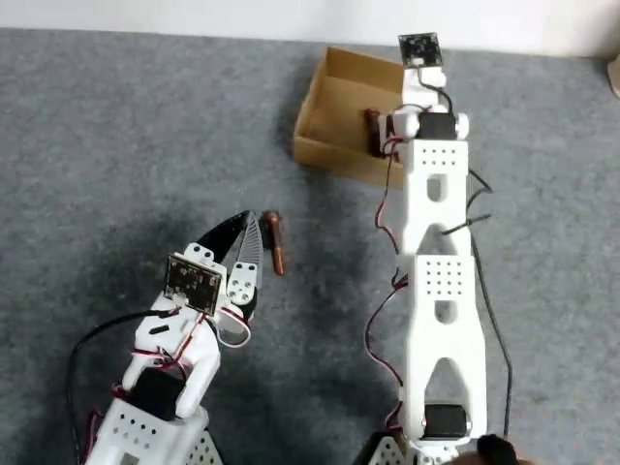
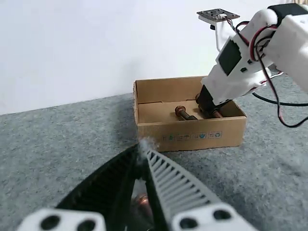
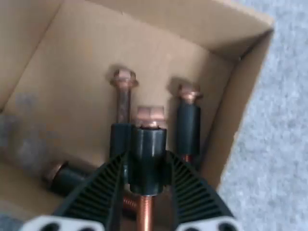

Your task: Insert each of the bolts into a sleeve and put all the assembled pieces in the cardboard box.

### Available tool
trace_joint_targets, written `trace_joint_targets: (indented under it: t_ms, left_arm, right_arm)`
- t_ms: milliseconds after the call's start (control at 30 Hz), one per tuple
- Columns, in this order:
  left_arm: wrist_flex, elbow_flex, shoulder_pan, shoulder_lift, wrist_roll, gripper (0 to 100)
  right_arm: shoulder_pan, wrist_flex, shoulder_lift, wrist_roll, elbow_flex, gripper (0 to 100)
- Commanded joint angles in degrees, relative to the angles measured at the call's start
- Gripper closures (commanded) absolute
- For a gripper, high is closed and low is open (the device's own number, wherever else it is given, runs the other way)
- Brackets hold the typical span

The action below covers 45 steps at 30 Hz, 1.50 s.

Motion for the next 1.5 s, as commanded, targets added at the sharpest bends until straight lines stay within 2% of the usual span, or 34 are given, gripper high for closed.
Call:
trace_joint_targets:
  t_ms: [0, 133, 200, 467, 667, 833, 1000, 1167, 1267, 1367, 1467]
  left_arm:
    - [-0.18, 1.45, -0.04, 0.13, -0.44, 99]
    - [-0.18, 1.45, -0.04, 0.13, -0.44, 99]
    - [-0.18, 1.45, -0.04, 0.13, -0.44, 99]
    - [0.0, 0.75, -0.92, 0.13, -0.35, 99]
    - [2.81, -2.33, -6.29, 0.22, 0.88, 99]
    - [3.96, -2.95, -7.16, 0.22, 2.2, 99]
    - [3.78, -2.95, -9.19, -0.31, 2.37, 99]
    - [3.78, -3.21, -10.33, -0.48, 2.2, 99]
    - [4.04, -4.7, -13.85, -0.31, 2.46, 99]
    - [4.04, -5.05, -15.34, -0.4, 2.55, 99]
    - [3.96, -4.97, -15.34, -0.4, 2.55, 99]
  right_arm:
    - [-0.66, 2.95, -1.89, -0.53, -7.52, 90.2]
    - [-1.54, 7.43, -1.89, -0.44, -7.69, 74.7]
    - [-1.8, 9.63, -2.15, -0.44, -7.69, 71.1]
    - [-5.67, 21.76, -15.78, -0.88, -7.78, 70.5]
    - [-7.78, 21.67, -30.11, -6.77, -7.08, 70.5]
    - [-14.9, 21.76, -43.82, -6.95, 0.75, 70.5]
    - [-24.22, 21.67, -63.78, -6.95, 18.51, 70.5]
    - [-32.84, 21.49, -84.09, -5.98, 43.56, 70.5]
    - [-36.53, 21.05, -95.16, -0.44, 62.73, 70.5]
    - [-39.16, 15.16, -104.48, 2.29, 84.53, 70.5]
    - [-40.75, 2.24, -111.52, 1.41, 107.56, 70.5]
